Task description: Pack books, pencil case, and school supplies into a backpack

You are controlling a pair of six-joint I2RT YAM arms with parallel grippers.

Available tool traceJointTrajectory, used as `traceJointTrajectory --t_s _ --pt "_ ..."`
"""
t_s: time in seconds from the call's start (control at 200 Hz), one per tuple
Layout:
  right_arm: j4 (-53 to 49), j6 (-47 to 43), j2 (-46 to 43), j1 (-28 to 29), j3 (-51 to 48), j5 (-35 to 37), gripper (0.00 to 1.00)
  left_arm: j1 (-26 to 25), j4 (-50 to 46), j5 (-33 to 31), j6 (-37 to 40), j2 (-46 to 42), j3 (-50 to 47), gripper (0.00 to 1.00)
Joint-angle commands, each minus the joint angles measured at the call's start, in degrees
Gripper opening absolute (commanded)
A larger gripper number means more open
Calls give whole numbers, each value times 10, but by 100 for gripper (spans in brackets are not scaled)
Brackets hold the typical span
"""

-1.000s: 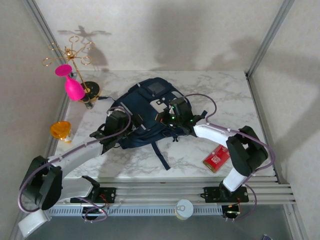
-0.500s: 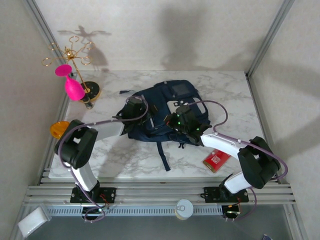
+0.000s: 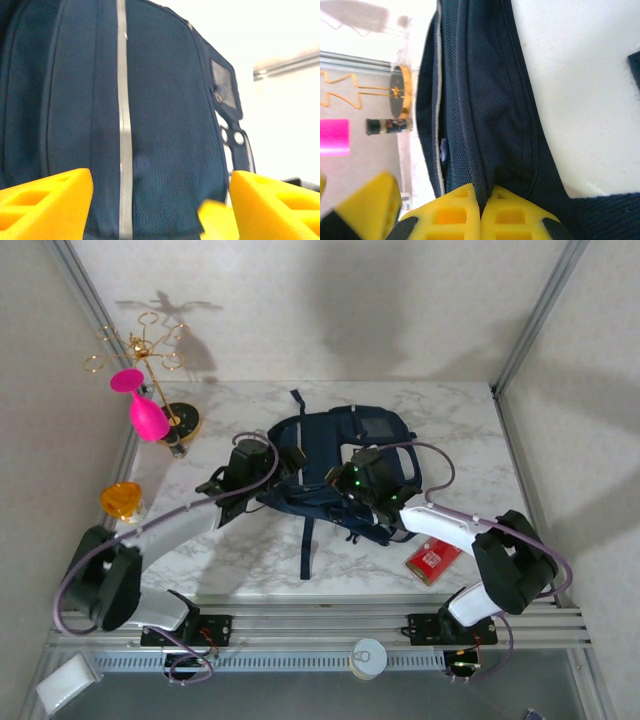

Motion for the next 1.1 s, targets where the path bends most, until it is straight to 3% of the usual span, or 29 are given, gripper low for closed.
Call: traceJointTrajectory --t_s 0.0,0.215,0.35,0.676,0.991,1.096 --pt "119 52 -47 0 -14 -83 0 -46 -39 -59 -52 -60 -38 71" --pt "152 85 -62 -3 -21 -105 0 -94 -59 -89 -112 -74 -48 59" --pt "168 99 -55 -3 -28 -98 0 -133 -91 -146 -131 -50 -29 54" --pt "181 92 -33 -1 -36 -91 0 -149 -108 -184 -152 23 23 42" --pt "179 84 -19 2 -41 -85 0 -169 -155 -221 -158 52 82 42" --pt "177 85 -11 3 -41 -87 0 -181 -164 -221 -159 46 89 46"
